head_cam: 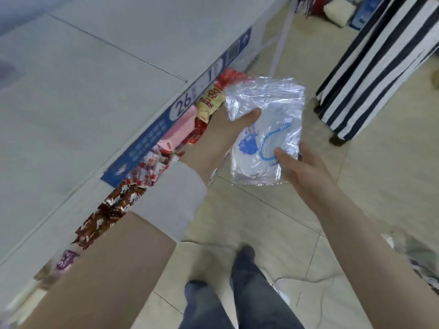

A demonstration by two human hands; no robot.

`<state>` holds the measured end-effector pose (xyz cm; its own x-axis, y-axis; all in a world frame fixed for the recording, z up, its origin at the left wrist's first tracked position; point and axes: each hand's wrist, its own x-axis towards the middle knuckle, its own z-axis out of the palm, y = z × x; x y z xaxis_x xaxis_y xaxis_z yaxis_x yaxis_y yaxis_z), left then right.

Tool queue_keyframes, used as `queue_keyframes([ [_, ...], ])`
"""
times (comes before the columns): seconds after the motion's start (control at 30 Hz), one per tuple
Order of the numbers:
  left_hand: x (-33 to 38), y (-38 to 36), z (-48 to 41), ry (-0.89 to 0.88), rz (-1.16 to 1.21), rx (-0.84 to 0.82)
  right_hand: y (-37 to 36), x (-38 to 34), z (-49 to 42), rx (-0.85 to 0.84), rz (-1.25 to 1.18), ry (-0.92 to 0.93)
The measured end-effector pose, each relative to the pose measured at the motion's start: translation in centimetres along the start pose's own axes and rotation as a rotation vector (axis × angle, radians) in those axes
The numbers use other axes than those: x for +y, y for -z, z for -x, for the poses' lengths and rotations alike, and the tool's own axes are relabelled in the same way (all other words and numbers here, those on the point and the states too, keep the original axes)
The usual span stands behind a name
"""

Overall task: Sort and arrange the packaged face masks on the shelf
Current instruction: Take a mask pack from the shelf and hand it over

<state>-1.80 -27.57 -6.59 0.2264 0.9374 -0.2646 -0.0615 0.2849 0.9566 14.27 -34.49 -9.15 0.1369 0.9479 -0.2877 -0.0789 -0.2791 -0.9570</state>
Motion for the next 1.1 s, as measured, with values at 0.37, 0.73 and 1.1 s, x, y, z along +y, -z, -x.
queue_keyframes([
  [0.37,-9.7,-13.9,-13.2,0.356,0.036,-0.148,14.8,6.1,-6.5,0.165,-0.131,-0.207],
  [0.73,-8.2,-19.1,-27.9,0.455,-0.015,-0.186,20.4,3.9,-19.4,0.191,-0.150,-0.250],
  [1.1,0.1,-22.7,-41.6,0.346,-0.077,-0.170,24.0,-4.7,-33.0,0.235,-0.135,-0.192],
])
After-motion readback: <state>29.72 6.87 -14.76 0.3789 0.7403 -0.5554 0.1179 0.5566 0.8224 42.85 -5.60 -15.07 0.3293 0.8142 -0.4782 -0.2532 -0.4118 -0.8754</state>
